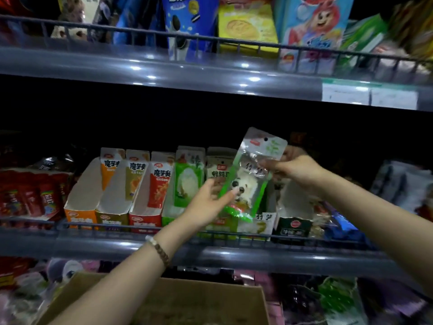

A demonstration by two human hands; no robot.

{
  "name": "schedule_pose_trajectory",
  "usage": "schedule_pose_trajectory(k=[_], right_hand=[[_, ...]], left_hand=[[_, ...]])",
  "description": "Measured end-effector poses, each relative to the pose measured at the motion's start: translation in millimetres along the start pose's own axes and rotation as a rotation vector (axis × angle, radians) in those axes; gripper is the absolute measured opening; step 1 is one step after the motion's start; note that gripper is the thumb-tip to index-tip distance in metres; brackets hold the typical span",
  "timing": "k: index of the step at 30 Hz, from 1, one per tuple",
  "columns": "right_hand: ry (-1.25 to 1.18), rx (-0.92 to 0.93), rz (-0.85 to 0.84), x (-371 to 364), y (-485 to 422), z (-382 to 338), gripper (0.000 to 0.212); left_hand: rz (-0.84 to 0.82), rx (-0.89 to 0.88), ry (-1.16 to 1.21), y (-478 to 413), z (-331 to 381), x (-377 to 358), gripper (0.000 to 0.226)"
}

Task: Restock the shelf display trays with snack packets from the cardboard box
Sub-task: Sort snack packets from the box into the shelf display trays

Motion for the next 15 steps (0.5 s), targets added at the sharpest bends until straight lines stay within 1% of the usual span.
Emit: schedule_pose_trajectory(k=[2,4,7,10,14,15], right_hand=[[-0.027,0.007,0.122,20,-6,8,0.015],[0.01,0.019,0.201,32,-16,18,0.014],[0.112,-0.045,0.282,34,-32,33,0.025],[0.192,-0.076,0.281,28,-48,38,0.025],[0.347,-0.143,0.238,29,-64,41,0.022],[0.392,-0.169,0.227,31,-68,43,0.025]], left_hand=[[-0.05,-0.026,-0.156,-7,-6,-11,0.063],[-0.114,-0.016,-0.287,-13,-15,-18,0.075],[-0.223,0.022,-0.362,-16,-25,-28,0.086],[-0.293,0.039,-0.464,-16,-33,-36,0.084],[-0.243,0.0,-0.536,-17,-36,-35,0.074],[-0.241,-0.006,-0.544,-17,-35,-35,0.073]])
Point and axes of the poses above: each hand's wrist, its own y-axis away from the middle knuckle, its own x-axis out of the back of the hand, z = x × y, the point moved 2 cm from there along -y, towards the middle knuckle, and after that the axes turned 8 degrees about -x, right-handed, at the moved point
